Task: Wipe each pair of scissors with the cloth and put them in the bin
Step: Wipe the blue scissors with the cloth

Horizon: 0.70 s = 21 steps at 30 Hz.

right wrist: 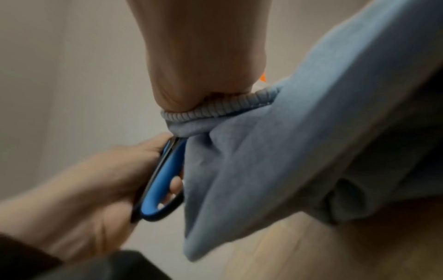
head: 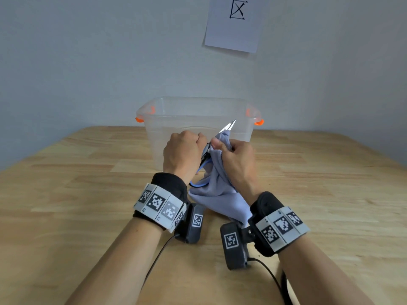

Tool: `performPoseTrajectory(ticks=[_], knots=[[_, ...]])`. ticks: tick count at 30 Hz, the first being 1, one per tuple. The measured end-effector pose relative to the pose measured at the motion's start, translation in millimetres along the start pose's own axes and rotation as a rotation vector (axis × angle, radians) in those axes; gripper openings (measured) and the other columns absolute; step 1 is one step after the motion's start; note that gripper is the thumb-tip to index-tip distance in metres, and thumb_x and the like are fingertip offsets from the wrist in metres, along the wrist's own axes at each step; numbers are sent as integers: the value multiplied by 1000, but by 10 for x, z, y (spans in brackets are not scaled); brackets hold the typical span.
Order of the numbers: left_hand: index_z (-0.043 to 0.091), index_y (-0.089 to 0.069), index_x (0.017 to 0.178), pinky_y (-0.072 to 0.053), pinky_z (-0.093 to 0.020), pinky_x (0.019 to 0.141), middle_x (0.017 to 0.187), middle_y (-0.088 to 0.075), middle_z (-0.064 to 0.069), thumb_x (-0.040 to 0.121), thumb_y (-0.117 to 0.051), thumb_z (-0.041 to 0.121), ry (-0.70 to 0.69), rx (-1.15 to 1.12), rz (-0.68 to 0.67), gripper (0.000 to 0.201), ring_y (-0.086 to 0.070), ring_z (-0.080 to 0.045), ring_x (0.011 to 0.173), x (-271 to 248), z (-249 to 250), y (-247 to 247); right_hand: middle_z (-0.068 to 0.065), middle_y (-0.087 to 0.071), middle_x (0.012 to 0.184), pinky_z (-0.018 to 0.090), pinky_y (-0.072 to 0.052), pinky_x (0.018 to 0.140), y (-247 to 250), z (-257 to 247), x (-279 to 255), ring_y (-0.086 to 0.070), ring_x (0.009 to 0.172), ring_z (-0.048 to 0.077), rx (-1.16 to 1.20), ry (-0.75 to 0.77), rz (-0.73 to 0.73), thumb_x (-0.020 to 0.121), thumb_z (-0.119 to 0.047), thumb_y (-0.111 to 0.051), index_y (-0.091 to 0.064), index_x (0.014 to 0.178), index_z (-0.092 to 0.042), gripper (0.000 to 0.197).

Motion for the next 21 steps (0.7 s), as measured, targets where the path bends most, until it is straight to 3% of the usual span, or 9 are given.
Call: performPoseTrajectory(ticks=[3,5,10,13,16,18,21], knots=[[14,-34,45,-29,-34,52,46,-35,-8,99,-47,23,25,41,8,56,-37,-33,49,-27,27,-3,2,-34,47,24,-27,48,46,-59,-19,-28,48,8,-129,62,75,93,-31,-67,-40,51,-9,55],[12,-36,46,-35,-36,50,47,-36,-8,98,-46,22,54,30,9,54,-44,-38,51,-34,21,2,-1,-34,48,24,-27,49,77,-36,-3,-29,50,8,-105,58,97,94,-31,-66,-38,51,-12,54],[12,-35,46,-49,-41,54,48,-41,-9,94,-43,19,89,-21,17,50,-62,-42,55,-19,-18,53,15,-57,67,35,-47,65,122,111,53,-54,66,19,210,-79,21,99,-22,-58,-55,73,10,42],[9,-37,48,-48,-41,55,52,-48,-18,95,-43,20,85,-22,29,49,-60,-43,56,-15,-27,62,21,-62,76,40,-57,71,79,100,35,-63,72,29,396,-170,-71,104,-18,-50,-60,81,7,35],[8,-37,48,-48,-41,55,51,-48,-18,95,-43,20,76,-13,32,49,-58,-44,56,-28,-21,45,23,-67,91,44,-57,90,29,104,33,-67,90,34,505,-262,-121,104,-24,-51,-65,95,4,32],[10,-36,47,-47,-41,54,48,-40,-10,96,-44,21,75,4,27,51,-55,-43,54,-29,-13,34,20,-68,91,36,-59,86,-9,98,18,-69,88,28,532,-289,-186,104,-25,-51,-66,98,1,31],[13,-32,45,-31,-33,50,47,-29,-3,98,-46,21,63,29,36,54,-34,-30,47,-29,2,23,15,-64,75,24,-56,64,-57,91,-6,-66,67,19,456,-285,-256,101,-25,-56,-65,90,-1,29]])
Point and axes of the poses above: each hand's wrist, its own x-axis towards the middle knuckle, its own y-axis out of the back of the hand, z = x × y, the point moved 5 cm from there along x, towards the middle knuckle
